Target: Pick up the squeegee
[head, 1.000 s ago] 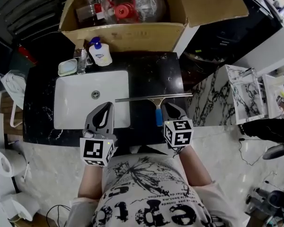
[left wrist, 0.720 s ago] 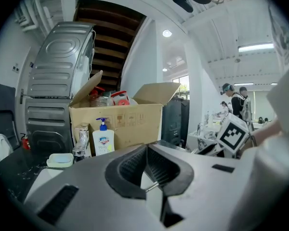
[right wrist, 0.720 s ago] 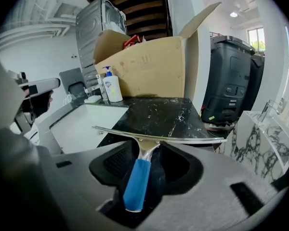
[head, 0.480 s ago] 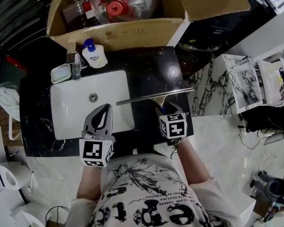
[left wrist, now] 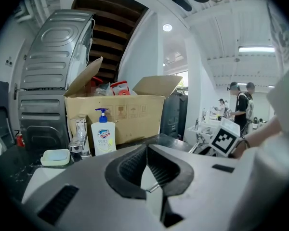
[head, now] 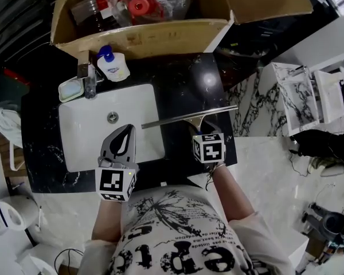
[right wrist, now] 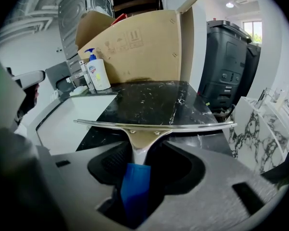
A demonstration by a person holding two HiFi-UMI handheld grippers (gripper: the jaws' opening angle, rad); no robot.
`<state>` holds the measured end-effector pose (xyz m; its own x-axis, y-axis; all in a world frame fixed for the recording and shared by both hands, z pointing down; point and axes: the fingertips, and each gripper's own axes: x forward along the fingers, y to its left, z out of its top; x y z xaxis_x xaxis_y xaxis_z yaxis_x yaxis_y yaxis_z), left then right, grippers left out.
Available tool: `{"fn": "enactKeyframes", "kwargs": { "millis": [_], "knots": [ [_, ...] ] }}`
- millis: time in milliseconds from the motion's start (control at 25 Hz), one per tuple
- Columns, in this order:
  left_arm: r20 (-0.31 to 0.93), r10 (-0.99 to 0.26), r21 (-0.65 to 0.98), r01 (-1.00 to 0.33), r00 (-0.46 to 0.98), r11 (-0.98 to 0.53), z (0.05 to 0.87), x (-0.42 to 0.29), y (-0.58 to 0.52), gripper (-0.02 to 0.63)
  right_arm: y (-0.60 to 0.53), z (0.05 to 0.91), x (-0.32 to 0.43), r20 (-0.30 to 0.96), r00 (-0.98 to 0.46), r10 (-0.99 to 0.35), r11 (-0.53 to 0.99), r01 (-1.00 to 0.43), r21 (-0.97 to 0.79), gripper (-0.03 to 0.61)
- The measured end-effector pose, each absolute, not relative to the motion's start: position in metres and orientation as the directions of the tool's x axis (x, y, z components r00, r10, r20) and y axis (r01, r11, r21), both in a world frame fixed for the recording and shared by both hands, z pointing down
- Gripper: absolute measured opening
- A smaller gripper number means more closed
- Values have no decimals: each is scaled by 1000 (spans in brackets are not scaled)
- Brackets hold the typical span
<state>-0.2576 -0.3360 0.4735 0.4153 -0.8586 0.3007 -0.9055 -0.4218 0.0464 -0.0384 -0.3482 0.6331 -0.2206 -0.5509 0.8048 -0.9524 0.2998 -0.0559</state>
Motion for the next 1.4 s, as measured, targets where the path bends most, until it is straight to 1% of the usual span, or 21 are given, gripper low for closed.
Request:
{"fn": "enactKeyframes", "kwargs": {
  "millis": [120,160,560,760,1040,1240,1400],
  "knots": [
    [304,-861,49,-909,408,-413,475,-260,-338,12,-349,633,-39,796,-225,-562,306,-951,-53,189],
    [305,-862,50,-910,406,-411,475,-261,-338,12,-349,632,-40,794,-225,-564,311,-949,-49,158],
    [279,-872,49,-913,402,-405,463,-259,-339,12,-347,631,-40,803,-219,-555,285,-956,-64,138],
    [264,-882,38,-918,391,-395,455,-263,-339,12,-351,613,-38,761,-226,-608,263,-962,-76,133],
    [229,-904,20,-931,360,-366,439,-272,-338,12,-368,553,-36,625,-257,-737,272,-959,-74,130],
    [199,-920,3,-939,339,-345,425,-275,-333,12,-376,502,-39,494,-297,-817,298,-951,-80,130],
    [179,-928,-7,-943,327,-334,415,-276,-331,12,-379,464,-45,383,-333,-862,341,-939,-48,130]
  ]
}}
